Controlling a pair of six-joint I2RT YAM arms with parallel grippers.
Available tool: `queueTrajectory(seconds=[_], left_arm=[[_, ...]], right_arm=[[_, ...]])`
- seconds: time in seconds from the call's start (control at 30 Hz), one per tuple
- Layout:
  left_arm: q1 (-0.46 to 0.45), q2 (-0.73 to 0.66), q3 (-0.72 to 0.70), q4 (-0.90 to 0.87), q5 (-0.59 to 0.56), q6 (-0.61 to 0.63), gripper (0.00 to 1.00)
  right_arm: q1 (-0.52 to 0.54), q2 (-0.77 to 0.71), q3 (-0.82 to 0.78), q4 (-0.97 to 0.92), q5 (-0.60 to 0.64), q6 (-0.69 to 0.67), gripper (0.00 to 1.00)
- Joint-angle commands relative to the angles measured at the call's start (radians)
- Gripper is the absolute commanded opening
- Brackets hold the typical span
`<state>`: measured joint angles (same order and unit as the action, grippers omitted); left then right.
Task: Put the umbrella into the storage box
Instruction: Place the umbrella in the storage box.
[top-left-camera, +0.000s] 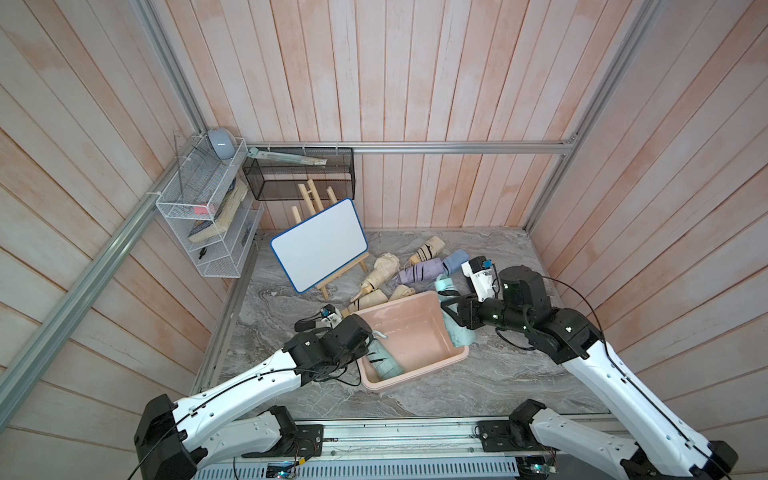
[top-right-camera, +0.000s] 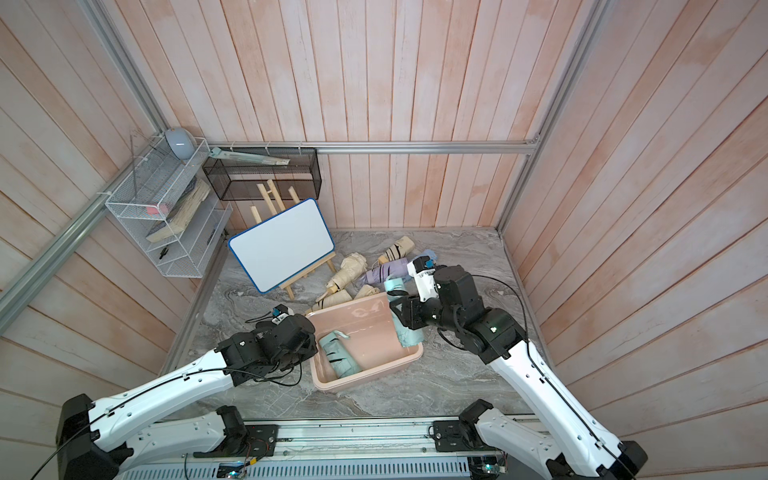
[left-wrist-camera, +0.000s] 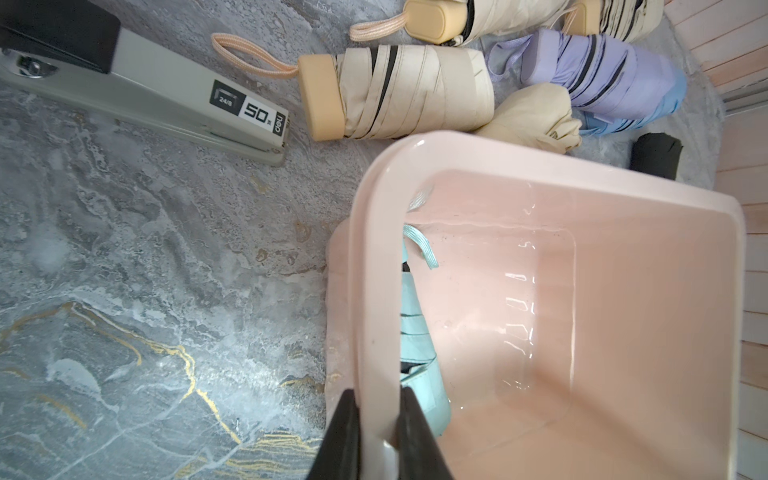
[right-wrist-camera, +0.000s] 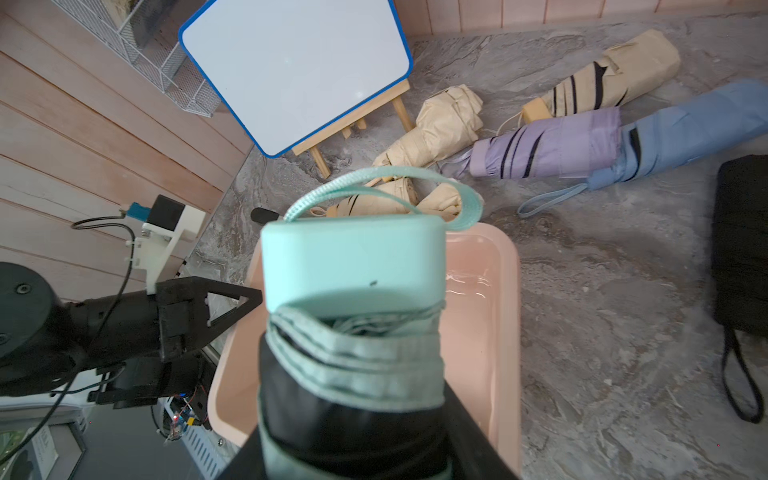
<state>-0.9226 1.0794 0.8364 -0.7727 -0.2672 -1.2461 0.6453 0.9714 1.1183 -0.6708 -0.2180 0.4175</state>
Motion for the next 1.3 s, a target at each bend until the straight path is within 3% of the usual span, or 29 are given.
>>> queueTrajectory(seconds=[0.0, 0.13, 0.33, 0.47, 0.7, 0.93, 1.27], left_arm=[[-0.01, 0.013, 0.027, 0.058, 0.011, -0.032, 0.08], [-0.012, 0.013, 0.017, 0.086, 0.017, -0.031, 0.2], [-0.014, -0.007, 0.012, 0.086, 0.007, -0.044, 0.57], [-0.012, -0.042, 0.006, 0.074, -0.013, -0.054, 0.67], [-0.011, -0.077, -0.003, 0.045, -0.031, -0.065, 0.68], [-0.006, -0.097, -0.01, 0.032, -0.017, -0.07, 0.57], [0.005, -0.105, -0.05, 0.059, 0.032, -0.066, 0.42]], right_arm=[[0.087, 0.026, -0.002, 0.13, 0.069, 0.115, 0.04], [0.168, 0.076, -0.024, 0.212, 0.099, 0.141, 0.04], [0.253, 0.149, -0.074, 0.322, 0.152, 0.145, 0.04], [0.296, 0.183, -0.125, 0.367, 0.198, 0.118, 0.04], [0.351, 0.238, -0.246, 0.495, 0.257, 0.063, 0.03], [0.361, 0.279, -0.346, 0.613, 0.28, 0.099, 0.03], [0.378, 0.406, -0.345, 0.642, 0.38, 0.156, 0.03]])
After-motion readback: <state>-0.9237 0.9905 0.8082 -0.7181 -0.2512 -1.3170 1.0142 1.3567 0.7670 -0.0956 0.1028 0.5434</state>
